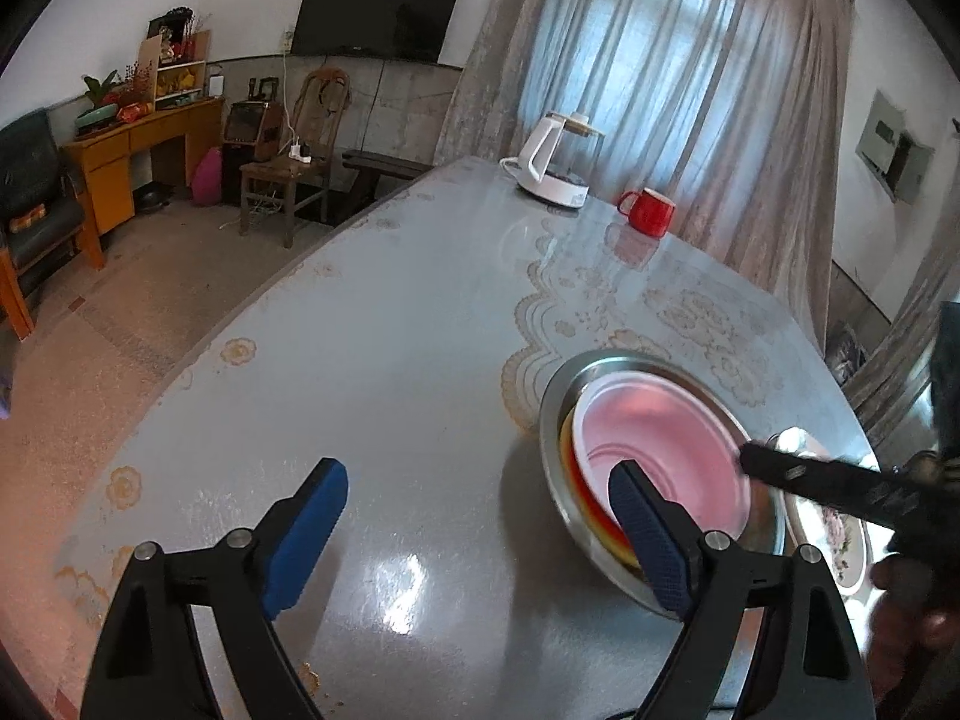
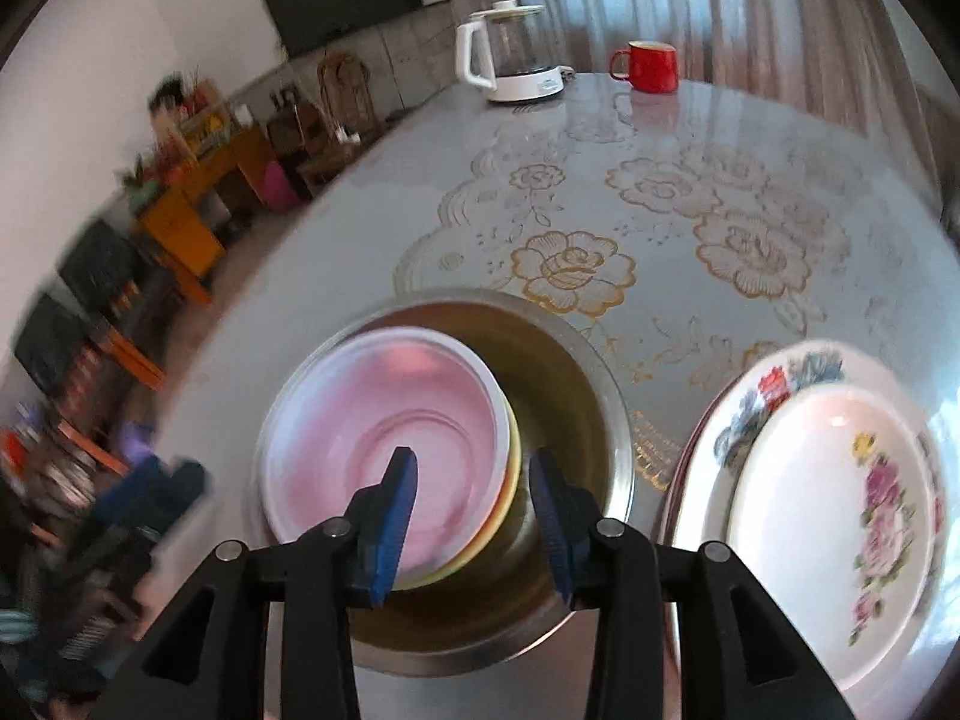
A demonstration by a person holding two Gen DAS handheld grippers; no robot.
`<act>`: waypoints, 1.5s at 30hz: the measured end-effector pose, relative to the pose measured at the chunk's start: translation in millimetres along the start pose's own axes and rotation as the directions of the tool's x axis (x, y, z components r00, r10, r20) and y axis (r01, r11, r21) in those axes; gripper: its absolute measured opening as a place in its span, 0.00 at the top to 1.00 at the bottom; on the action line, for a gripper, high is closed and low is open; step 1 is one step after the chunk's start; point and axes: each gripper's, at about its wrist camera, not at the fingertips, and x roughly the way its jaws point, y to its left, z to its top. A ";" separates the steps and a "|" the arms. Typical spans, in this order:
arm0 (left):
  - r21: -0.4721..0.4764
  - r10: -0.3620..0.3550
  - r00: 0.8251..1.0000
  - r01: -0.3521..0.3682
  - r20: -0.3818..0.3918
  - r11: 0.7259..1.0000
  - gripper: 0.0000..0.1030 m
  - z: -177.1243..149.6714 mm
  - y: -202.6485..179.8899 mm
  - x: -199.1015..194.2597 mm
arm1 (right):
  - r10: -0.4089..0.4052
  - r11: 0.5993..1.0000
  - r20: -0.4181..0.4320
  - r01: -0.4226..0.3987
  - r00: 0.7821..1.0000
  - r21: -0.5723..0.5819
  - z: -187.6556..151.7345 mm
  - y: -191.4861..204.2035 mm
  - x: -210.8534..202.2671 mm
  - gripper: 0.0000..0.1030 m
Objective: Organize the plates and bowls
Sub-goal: 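Grasp the steel bowl rim with both grippers, then lift the nested bowls with both grippers and carry them toward the plate stack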
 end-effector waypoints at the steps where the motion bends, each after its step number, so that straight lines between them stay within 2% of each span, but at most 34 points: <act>1: -0.003 -0.004 1.000 0.004 -0.006 1.000 0.13 -0.8 1.0 2.0 | 0.003 1.000 0.016 -0.003 1.000 0.030 -1.5 -6.5 -6.2 0.62; 4: 0.006 -0.022 0.999 0.023 -0.036 1.000 0.13 -2.0 0.9 10.4 | 0.005 0.996 0.045 -0.009 0.999 0.090 -6.5 -19.8 -19.4 0.62; 8: 0.049 -0.010 0.998 0.013 -0.063 0.999 0.13 -1.6 -7.6 20.9 | 0.018 0.989 0.038 -0.024 0.999 0.145 -15.8 -35.9 -27.3 0.62; 13: 0.066 0.006 0.998 -0.002 -0.063 0.998 0.12 2.8 -12.9 28.7 | 0.032 0.989 -0.005 -0.031 0.999 0.142 -27.4 -38.9 -22.6 0.62; 17: 0.055 -0.016 0.997 0.020 -0.074 0.998 0.12 5.4 -13.8 31.1 | 0.065 0.989 -0.034 -0.059 0.997 0.137 -35.7 -35.3 -13.1 0.62; 22: 0.006 -0.003 1.000 0.003 -0.023 1.000 0.12 10.0 0.6 17.3 | 0.070 0.989 -0.048 -0.064 0.996 0.134 -42.7 -32.0 -5.5 0.62; 26: 0.045 0.016 0.998 -0.013 -0.062 0.999 0.12 11.4 -0.4 25.9 | 0.061 0.991 -0.034 -0.056 0.998 0.124 -41.4 -32.7 -0.7 0.62; 28: 0.063 -0.002 0.996 0.008 -0.085 0.998 0.14 9.2 -3.6 30.3 | 0.060 0.991 -0.025 -0.057 0.998 0.119 -41.7 -30.6 0.2 0.63; 29: 0.072 -0.015 0.995 0.022 -0.094 0.997 0.14 8.1 -5.8 33.5 | 0.065 0.990 -0.025 -0.061 0.998 0.125 -42.1 -30.4 1.4 0.67; 35: 0.103 -0.032 0.992 0.045 -0.120 0.994 0.25 7.4 -11.5 48.0 | 0.071 0.990 -0.009 -0.069 0.997 0.123 -39.1 -28.2 7.1 0.76; 45: 0.135 -0.034 0.993 0.048 -0.109 0.990 0.37 5.1 -20.7 48.0 | 0.057 0.994 -0.016 -0.056 0.998 0.092 -37.3 -22.7 10.4 0.76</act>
